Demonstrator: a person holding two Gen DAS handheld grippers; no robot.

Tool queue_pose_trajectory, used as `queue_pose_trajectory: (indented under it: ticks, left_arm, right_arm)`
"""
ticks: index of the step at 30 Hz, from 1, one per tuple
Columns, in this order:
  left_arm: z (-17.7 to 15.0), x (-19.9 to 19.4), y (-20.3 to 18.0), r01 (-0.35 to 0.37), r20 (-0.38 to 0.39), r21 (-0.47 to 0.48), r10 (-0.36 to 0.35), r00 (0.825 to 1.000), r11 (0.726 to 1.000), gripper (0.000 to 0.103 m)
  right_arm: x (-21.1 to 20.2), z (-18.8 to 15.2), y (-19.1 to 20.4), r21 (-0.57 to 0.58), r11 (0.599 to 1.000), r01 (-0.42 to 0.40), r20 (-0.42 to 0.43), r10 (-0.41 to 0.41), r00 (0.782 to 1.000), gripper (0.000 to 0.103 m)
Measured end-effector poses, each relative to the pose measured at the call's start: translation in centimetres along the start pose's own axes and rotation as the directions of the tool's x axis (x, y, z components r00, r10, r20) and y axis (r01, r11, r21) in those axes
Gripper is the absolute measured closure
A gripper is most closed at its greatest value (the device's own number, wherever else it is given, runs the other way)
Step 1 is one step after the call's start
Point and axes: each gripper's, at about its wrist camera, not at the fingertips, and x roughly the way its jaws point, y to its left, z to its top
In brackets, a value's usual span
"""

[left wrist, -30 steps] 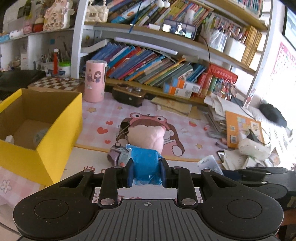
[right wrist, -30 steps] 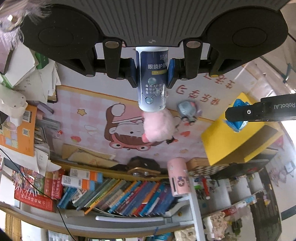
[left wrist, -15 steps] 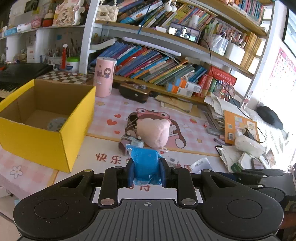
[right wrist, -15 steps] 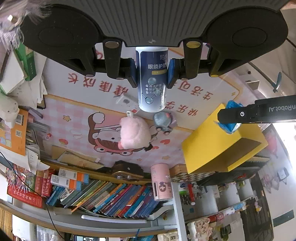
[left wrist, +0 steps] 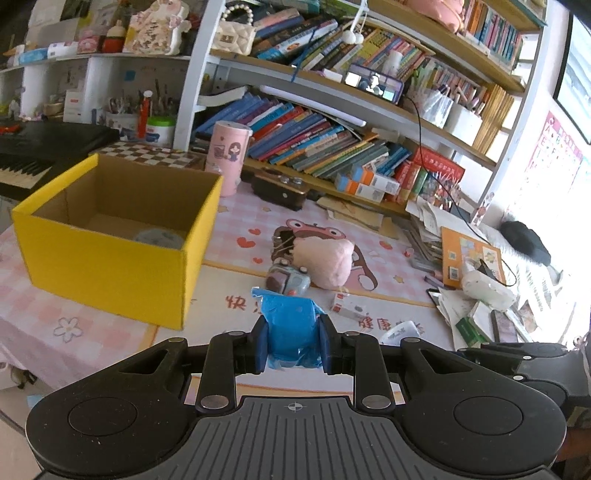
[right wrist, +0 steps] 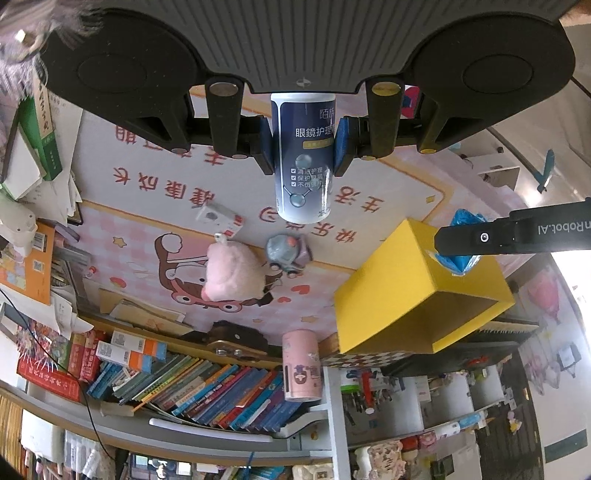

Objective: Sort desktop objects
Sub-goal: 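Carry the blue clip and tube with both tools toward the yellow box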

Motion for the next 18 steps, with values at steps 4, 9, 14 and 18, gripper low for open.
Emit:
queue_pose_trajectory:
  ticks: [4, 9, 14, 18]
  left_arm:
    - [-0.7, -1.6, 1.6, 0.005, 0.007, -0.012, -0.005, 1.0, 1.0, 0.078]
    - [-1.8, -3.2, 3.4, 0.005, -0.01, -0.014, -0.005, 1.0, 1.0, 0.078]
    - [-2.9, -5.0, 5.2, 0.006, -0.015, -0.019, -0.006, 1.0, 1.0, 0.078]
    - [-3.8, -6.6, 6.8, -0.001, -0.013, -0.028, 0.0, 1.0, 1.0, 0.078]
  right_arm:
    - [-0.6, -0.5, 2.2, -0.008, 1.0, 0.005, 0.0, -0.005, 1.0, 0.073]
    - [-1.2, -1.5, 5.0, -0.011, 1.0, 0.006, -0.01, -0.006, 1.0, 0.073]
    - [-1.7, -2.6, 7.7, -0.014, 1.0, 0.0, -0.023, 0.0, 1.0, 0.073]
    - [-2.0, -3.3, 9.8, -0.02, 1.0, -0.007, -0.028, 0.007, 1.0, 0.073]
